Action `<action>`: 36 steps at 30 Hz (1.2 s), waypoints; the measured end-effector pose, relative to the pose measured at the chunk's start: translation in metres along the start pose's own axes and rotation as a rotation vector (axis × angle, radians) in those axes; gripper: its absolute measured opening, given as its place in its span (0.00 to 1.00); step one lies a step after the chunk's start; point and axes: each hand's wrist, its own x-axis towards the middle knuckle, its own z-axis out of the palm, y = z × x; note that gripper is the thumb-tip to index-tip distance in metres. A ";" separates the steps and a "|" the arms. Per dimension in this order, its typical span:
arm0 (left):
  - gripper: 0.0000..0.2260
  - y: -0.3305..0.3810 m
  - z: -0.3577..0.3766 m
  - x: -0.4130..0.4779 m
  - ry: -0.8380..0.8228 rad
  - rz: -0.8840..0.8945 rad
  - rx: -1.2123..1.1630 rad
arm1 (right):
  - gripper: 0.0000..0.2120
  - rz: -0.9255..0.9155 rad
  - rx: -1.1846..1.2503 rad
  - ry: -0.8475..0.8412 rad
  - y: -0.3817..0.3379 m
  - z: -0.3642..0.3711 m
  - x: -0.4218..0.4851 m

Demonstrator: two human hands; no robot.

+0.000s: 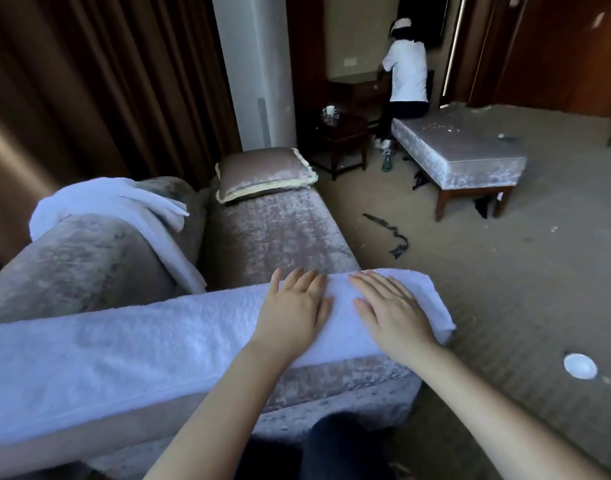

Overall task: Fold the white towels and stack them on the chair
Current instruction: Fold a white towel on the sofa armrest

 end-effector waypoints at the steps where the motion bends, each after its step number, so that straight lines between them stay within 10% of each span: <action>1: 0.24 0.004 0.003 0.001 -0.021 -0.009 -0.017 | 0.27 -0.016 0.039 -0.019 0.001 -0.002 0.000; 14: 0.26 0.008 0.010 -0.001 -0.017 -0.034 -0.002 | 0.13 0.418 0.547 -0.456 0.102 -0.028 0.054; 23: 0.24 0.007 0.013 0.000 0.031 -0.033 -0.015 | 0.12 0.554 0.881 -0.401 0.122 -0.059 0.031; 31: 0.22 0.009 0.007 -0.001 0.088 -0.002 -0.028 | 0.10 0.582 0.669 -0.365 0.114 -0.100 0.017; 36: 0.03 0.015 -0.012 -0.005 0.274 -0.052 -0.376 | 0.07 0.464 0.626 -0.290 0.055 -0.154 0.030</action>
